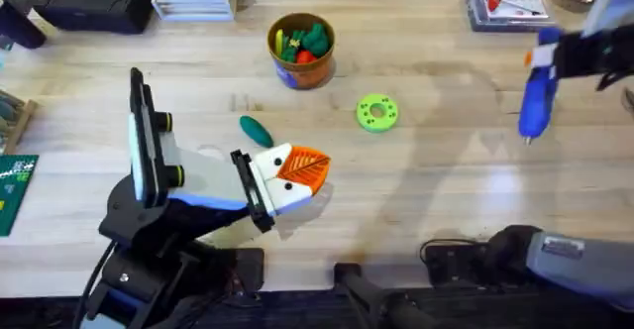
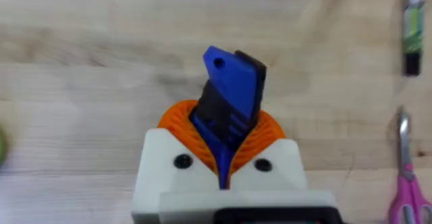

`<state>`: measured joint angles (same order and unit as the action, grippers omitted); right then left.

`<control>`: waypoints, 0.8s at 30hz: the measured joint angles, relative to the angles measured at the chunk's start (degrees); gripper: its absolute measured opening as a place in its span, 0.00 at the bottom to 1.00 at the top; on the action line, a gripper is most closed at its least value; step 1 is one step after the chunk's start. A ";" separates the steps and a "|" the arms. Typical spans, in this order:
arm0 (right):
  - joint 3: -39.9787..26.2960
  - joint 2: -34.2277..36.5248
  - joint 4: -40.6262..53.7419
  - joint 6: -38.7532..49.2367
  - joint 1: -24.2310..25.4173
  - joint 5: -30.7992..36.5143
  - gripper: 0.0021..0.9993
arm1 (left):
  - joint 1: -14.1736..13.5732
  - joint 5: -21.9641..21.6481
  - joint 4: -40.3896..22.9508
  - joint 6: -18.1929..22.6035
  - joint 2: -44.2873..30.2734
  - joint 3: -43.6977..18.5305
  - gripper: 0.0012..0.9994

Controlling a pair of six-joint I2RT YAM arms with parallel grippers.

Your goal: Pick up the gripper from the table and insert it into the empty holder that is missing its gripper. Then pick up a screw, insert it into the mounting hole, and use the screwdriver to tighten it. Finally, clean up the table by picking up the vegetable and placing it into the bucket.

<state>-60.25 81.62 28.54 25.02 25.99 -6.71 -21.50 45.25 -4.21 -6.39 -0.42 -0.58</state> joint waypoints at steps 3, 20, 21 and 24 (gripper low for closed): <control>-0.02 -7.46 1.08 -0.82 -2.68 -0.04 0.02 | 0.00 0.00 0.00 0.00 0.00 0.00 0.00; 21.86 -42.31 -26.97 -18.57 -47.10 -0.82 0.02 | 0.00 0.00 0.00 0.00 -0.01 0.00 0.00; 22.41 -42.38 -29.58 -19.21 -50.02 -0.79 0.02 | 0.00 0.01 0.00 0.00 -0.01 0.00 0.00; 23.55 -42.34 -35.97 -20.32 -57.60 0.15 0.02 | 0.00 0.00 0.00 0.00 -0.01 0.00 0.00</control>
<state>-36.70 39.29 -7.43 4.71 -31.61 -6.56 -21.50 45.25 -4.21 -6.39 -0.42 -0.58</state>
